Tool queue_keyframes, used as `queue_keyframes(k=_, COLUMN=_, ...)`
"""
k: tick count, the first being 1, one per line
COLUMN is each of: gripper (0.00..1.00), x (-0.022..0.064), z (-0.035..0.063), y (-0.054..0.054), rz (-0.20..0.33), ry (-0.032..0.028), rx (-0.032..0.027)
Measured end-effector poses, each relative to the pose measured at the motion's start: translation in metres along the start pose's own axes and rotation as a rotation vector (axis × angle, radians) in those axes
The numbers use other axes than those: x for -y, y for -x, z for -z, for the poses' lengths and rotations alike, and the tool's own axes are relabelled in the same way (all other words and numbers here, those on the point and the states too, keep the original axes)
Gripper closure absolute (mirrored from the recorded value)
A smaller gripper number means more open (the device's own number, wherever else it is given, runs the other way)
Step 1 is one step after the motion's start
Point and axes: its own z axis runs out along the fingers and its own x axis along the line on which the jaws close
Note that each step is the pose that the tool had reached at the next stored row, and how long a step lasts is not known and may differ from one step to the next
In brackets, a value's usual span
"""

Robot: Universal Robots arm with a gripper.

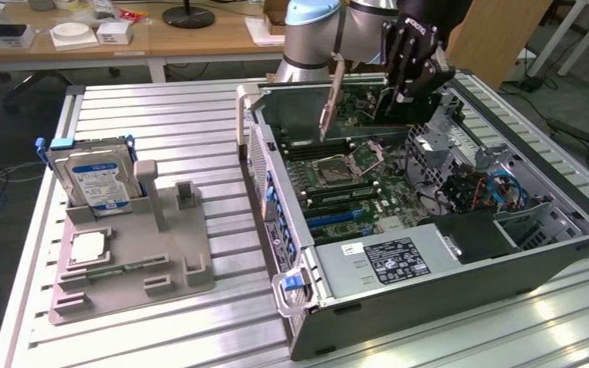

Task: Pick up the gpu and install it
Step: 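Insert the gpu into the slot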

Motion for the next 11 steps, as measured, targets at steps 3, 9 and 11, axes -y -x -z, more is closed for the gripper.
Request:
queue_keyframes(k=3, gripper=0.73, x=0.0001, z=-0.0021, y=0.0, rz=0.013, ry=-0.0001, rx=0.0003)
queue_keyframes(k=9, gripper=0.73, x=0.0001, z=-0.0087, y=-0.001, rz=0.029, ry=-0.0092, rx=-0.0001)
queue_keyframes(k=11, gripper=0.73, x=0.0002, z=-0.0123, y=-0.001, rz=0.033, ry=-0.0093, rx=-0.0001)
